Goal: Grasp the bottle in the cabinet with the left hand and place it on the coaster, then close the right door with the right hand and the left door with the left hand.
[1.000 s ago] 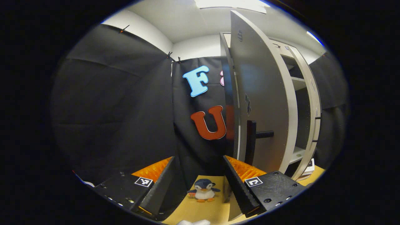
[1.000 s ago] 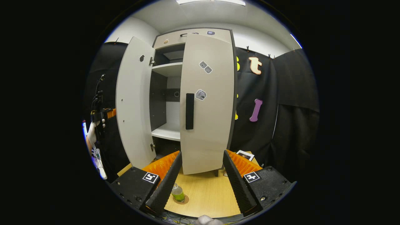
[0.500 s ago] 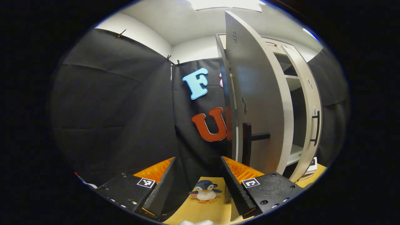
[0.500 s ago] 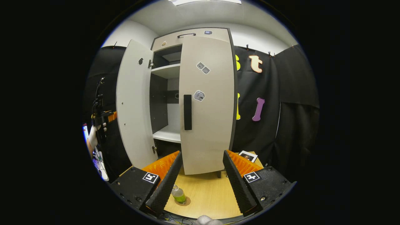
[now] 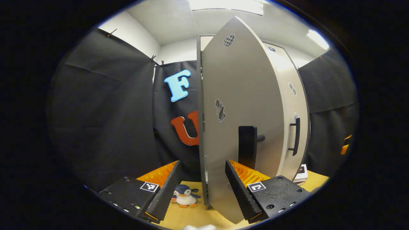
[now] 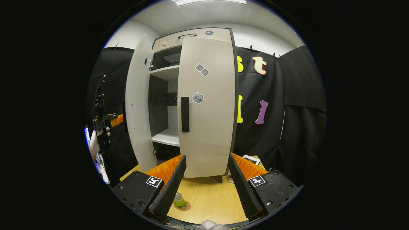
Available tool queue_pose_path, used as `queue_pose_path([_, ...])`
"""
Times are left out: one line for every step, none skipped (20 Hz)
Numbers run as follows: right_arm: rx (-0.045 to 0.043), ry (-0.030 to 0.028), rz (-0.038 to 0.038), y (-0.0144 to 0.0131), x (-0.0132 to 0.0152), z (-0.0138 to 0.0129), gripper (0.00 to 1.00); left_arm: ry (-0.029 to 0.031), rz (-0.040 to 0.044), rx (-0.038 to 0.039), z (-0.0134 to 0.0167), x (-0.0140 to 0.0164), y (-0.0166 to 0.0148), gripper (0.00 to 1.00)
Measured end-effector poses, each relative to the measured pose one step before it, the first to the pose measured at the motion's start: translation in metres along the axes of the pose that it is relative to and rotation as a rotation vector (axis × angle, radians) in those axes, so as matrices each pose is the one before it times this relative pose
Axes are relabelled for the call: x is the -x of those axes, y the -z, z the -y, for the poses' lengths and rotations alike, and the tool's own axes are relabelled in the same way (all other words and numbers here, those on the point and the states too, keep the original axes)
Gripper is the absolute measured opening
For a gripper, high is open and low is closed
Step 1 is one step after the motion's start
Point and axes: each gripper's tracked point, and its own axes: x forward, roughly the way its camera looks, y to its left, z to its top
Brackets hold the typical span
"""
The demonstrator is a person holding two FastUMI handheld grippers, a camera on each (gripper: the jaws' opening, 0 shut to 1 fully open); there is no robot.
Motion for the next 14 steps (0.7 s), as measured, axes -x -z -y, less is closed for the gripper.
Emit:
queue_pose_path([-0.00118, 0.00473, -0.0003, -0.00038, 0.00053, 0.00244, 0.81, 0.01339, 0.00051, 0.00421, 0.00864, -0.00392, 0.00034, 0.85])
queue_pose_path([-0.00363, 0.00745, 0.00327, -0.00069, 0.00095, 0.00233, 0.81, 0.00906, 0.0025, 0.00328, 0.00595, -0.00448, 0.00049, 0.85])
queue_pose_path([-0.00281, 0.00761, 0.00209, -0.00062, 0.00019, 0.00299, 0.81, 0.01736, -0.00154, 0.00924, 0.00952, -0.00454, 0.00124, 0.92])
queue_pose_path([-0.00145, 0.00572, 0.00127, -0.00003, 0.00015, 0.00219, 0.81, 0.01336, -0.00823, 0.01166, 0.00728, -0.00242, 0.00313, 0.93])
queue_pose_path([-0.00156, 0.00463, 0.00236, -0.00108, 0.00107, 0.00144, 0.81, 0.00819, -0.00866, 0.00735, 0.00373, -0.00153, 0.00266, 0.93])
queue_pose_path([0.00049, 0.0041, 0.0016, -0.00064, 0.00097, 0.00164, 0.81, 0.00741, -0.0079, 0.0033, 0.00291, -0.00214, 0.00115, 0.94])
queue_pose_path([0.0013, 0.00611, 0.00152, -0.0011, 0.00094, 0.00193, 0.81, 0.00253, -0.00198, -0.00135, 0.00365, -0.00119, -0.00078, 0.96])
queue_pose_path([-0.00144, 0.0048, 0.00538, 0.00041, 0.00188, 0.00186, 0.81, 0.00232, -0.00131, -0.00404, 0.00149, -0.00046, -0.00047, 0.96])
queue_pose_path([-0.0022, 0.00409, 0.00223, -0.00004, 0.00116, 0.001, 0.81, -0.00302, -0.00363, -0.00579, 0.00133, 0.00018, 0.00119, 0.96])
queue_pose_path([-0.00185, -0.00024, 0.0002, -0.00168, 0.00074, -0.00058, 0.81, -0.00419, -0.00593, -0.00382, -0.00069, 0.0003, 0.00095, 0.96])
queue_pose_path([-0.00144, -0.00048, 0.00046, -0.00074, 0.00067, -0.00063, 0.81, 0.00268, -0.00168, 0.00008, 0.0014, 0.00129, 0.00024, 0.96])
queue_pose_path([-0.00047, -0.00136, -0.00109, 0.00041, -0.00116, -0.00121, 0.81, -0.00387, -0.00538, 0.00237, 0.00048, 0.00118, 0.0001, 0.96])
queue_pose_path([-0.00063, -0.00275, -0.00026, -0.00028, 0.00012, -0.00128, 0.81, -0.00848, -0.00254, -0.00219, -0.00055, 0.00212, 0.00058, 0.96])
queue_pose_path([-0.00031, -0.00342, -0.00001, -0.00044, 0.0, -0.00187, 0.81, -0.00819, -0.00592, -0.00452, -0.002, 0.00319, 0.00011, 0.96])
